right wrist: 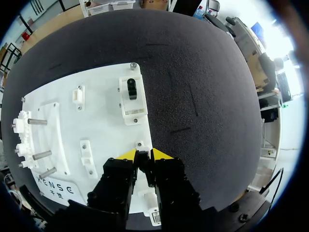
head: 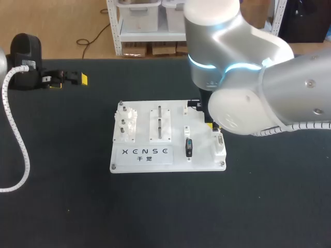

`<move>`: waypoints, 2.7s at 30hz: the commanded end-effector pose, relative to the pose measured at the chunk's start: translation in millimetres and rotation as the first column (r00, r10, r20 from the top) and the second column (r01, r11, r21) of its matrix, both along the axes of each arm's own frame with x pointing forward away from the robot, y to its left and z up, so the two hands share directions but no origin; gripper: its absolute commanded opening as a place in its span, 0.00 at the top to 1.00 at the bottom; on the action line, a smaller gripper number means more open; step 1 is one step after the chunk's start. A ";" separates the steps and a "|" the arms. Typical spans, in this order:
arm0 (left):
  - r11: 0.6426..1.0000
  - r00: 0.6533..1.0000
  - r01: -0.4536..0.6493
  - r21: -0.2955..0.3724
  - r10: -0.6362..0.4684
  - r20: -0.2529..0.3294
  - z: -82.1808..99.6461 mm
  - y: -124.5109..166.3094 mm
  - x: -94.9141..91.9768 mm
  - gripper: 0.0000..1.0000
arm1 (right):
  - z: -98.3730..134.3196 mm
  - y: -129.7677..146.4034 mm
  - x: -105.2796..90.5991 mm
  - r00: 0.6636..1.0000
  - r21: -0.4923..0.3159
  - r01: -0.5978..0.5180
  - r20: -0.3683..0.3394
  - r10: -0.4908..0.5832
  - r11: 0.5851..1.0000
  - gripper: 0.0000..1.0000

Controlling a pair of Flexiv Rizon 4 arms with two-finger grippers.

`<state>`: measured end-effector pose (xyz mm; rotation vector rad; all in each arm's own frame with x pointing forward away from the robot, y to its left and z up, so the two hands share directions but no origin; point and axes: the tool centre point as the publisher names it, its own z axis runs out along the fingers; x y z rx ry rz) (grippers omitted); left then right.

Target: Insert the USB connector, Ethernet cable, and multi-pin plug into their matching sockets one by one.

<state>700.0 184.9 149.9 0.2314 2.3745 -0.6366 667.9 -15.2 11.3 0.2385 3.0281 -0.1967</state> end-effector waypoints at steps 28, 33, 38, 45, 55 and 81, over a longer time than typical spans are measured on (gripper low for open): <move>1.000 1.000 0.000 0.000 0.000 0.000 0.0 0.0 0.0 0.00 | 32.8 77.7 -55.8 0.982 0.096 -0.184 0.063 0.178 0.978 0.00; 1.000 1.000 0.000 0.000 0.000 0.000 0.0 0.0 0.0 0.00 | 23.9 81.8 -60.9 0.984 0.112 -0.179 0.027 0.177 0.977 0.00; 1.000 1.000 0.000 0.000 0.000 0.000 0.0 0.0 0.0 0.00 | 14.7 82.8 -63.5 0.986 0.108 -0.169 0.008 0.169 0.980 0.00; 1.000 1.000 0.000 0.000 0.000 0.000 0.0 0.0 0.0 0.00 | 4.8 82.7 -65.7 0.987 0.108 -0.156 -0.021 0.159 0.982 0.44; 1.000 1.000 0.000 0.000 0.000 0.000 0.0 0.0 0.0 0.00 | -4.8 81.1 -70.0 0.985 0.103 -0.161 -0.047 0.167 0.982 0.61; 1.000 1.000 0.000 0.000 0.000 0.000 0.0 0.0 0.0 0.00 | 30.8 66.3 -69.5 0.980 0.117 -0.197 0.048 0.192 0.974 1.00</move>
